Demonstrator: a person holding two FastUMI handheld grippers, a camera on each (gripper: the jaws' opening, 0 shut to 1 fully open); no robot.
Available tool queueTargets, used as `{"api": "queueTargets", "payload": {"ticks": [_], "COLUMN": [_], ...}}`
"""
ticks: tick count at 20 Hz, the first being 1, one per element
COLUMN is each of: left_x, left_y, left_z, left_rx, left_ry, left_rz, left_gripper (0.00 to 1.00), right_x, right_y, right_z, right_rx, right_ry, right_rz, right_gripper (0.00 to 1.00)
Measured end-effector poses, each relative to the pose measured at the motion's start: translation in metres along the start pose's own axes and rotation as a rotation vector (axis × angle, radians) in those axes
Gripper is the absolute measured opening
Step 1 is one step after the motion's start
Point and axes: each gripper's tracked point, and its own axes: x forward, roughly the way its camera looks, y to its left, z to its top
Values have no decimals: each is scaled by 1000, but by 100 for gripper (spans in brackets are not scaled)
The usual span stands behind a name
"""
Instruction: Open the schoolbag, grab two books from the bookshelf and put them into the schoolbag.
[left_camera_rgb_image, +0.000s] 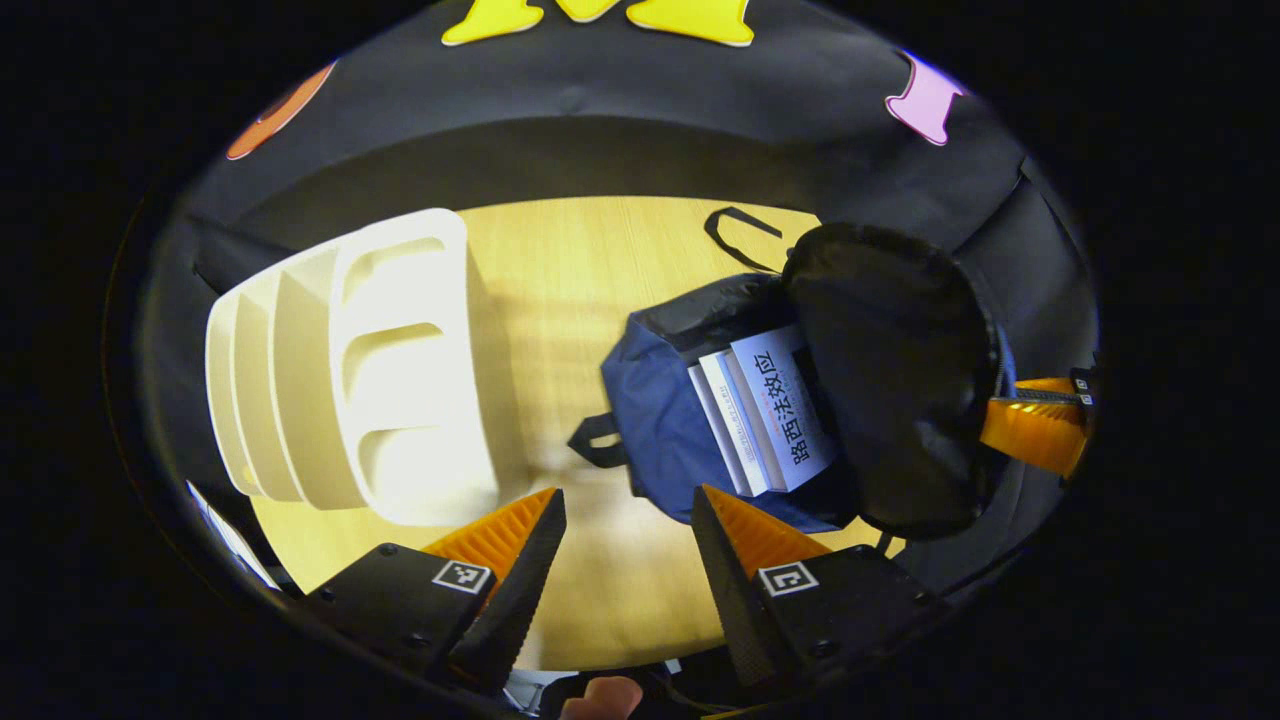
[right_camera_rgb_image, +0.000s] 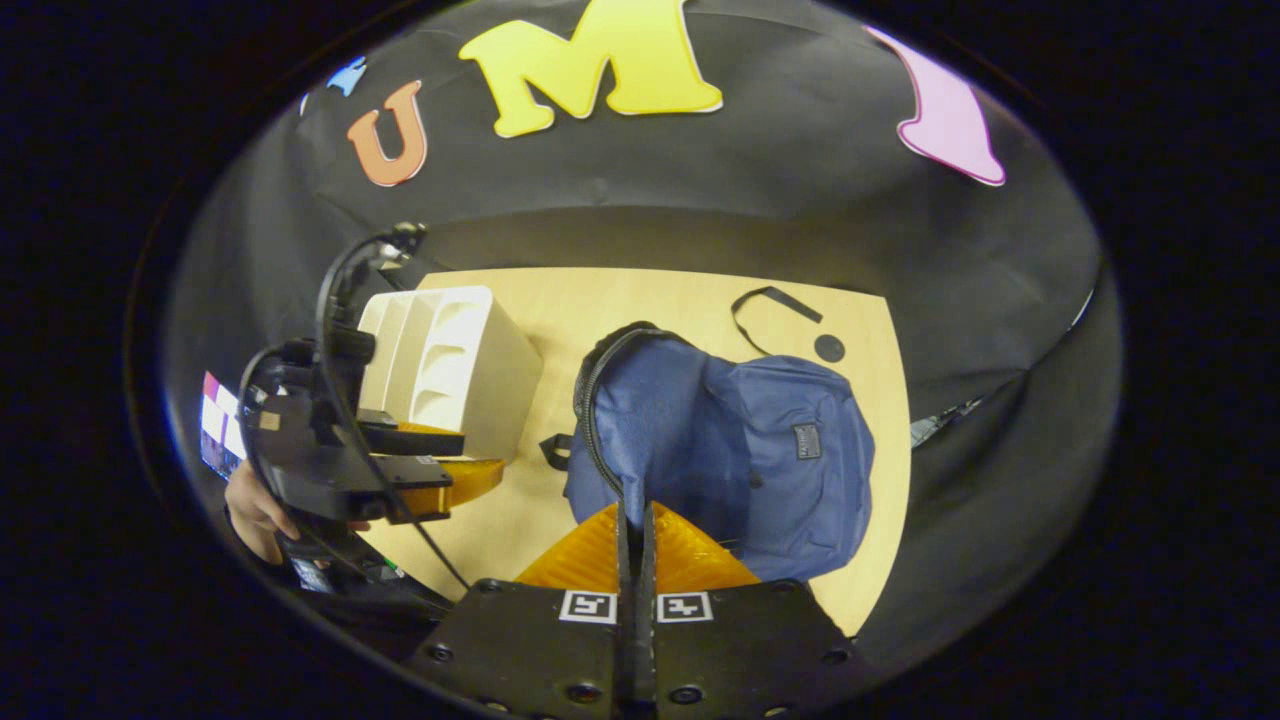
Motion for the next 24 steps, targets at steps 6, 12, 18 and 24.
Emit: {"api": "queueTargets", "payload": {"ticks": [6, 12, 18, 24], "left_x": [-67, -135, -205, -278], "left_y": [43, 73, 91, 98], "left_z": [22, 49, 73, 100], "left_rx": [-47, -104, -78, -23], "left_ry": [-257, -528, -749, -991], "left_rz": [113, 172, 227, 262], "left_gripper": [81, 84, 95, 95], "right_x": [24, 26, -10, -96], "right_y": [31, 57, 80, 110], "right_z": [-7, -6, 27, 72], "right_rx": [23, 43, 63, 61], "right_ry": [-34, -123, -339, -710], "right_rz": [15, 9, -41, -122], "right_gripper": [0, 18, 65, 96]}}
